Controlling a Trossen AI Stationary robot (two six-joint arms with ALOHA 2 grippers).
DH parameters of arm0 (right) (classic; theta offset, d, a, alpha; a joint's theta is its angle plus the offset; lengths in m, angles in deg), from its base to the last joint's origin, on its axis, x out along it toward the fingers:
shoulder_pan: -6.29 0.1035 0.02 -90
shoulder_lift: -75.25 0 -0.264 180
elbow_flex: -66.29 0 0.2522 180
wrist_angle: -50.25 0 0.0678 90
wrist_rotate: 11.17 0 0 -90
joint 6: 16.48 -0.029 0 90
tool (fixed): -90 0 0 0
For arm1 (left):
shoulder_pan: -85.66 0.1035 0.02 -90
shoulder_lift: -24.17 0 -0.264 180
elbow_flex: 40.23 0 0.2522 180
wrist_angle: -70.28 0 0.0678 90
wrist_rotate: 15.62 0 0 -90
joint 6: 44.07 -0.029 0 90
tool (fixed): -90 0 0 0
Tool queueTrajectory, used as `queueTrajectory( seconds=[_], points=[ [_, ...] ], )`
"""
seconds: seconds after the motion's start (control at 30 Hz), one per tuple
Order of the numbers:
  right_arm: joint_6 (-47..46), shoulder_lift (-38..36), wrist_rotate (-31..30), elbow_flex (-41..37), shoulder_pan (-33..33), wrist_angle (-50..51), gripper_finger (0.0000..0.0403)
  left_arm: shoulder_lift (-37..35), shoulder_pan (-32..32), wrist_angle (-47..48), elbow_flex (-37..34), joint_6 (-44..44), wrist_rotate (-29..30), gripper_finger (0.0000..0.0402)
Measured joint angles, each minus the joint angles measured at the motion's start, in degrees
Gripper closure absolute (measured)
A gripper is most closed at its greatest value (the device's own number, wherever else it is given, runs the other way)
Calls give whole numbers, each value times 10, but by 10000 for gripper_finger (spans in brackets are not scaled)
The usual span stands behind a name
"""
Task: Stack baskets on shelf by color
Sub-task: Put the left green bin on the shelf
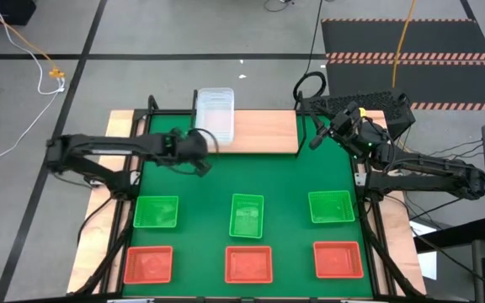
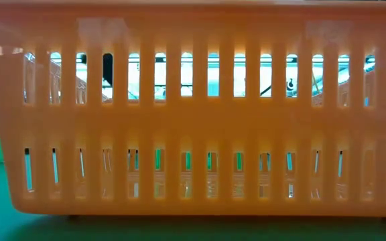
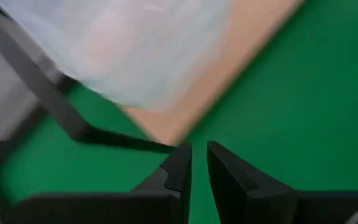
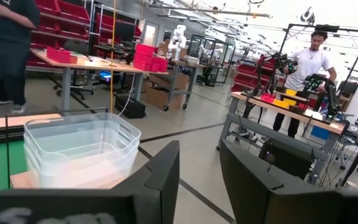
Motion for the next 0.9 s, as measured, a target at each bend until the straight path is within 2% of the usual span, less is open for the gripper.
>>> queueTrajectory(
  seconds=[0.13,0.4,0.5,0.7,0.9],
  points=[
    [-1,0,0,0,0,-1,291,-56,-42,47,1,105,-83,350],
    [-1,1,3,0,0,-67,291,-81,-116,163,0,317,-138,350],
    [-1,3,18,0,0,-96,291,-70,-137,171,-1,397,-155,346],
    [3,6,60,0,0,-138,291,-7,-180,162,-18,504,-207,295],
    [27,19,60,0,-2,-178,291,68,-201,158,-22,556,-273,230]
  ],
)
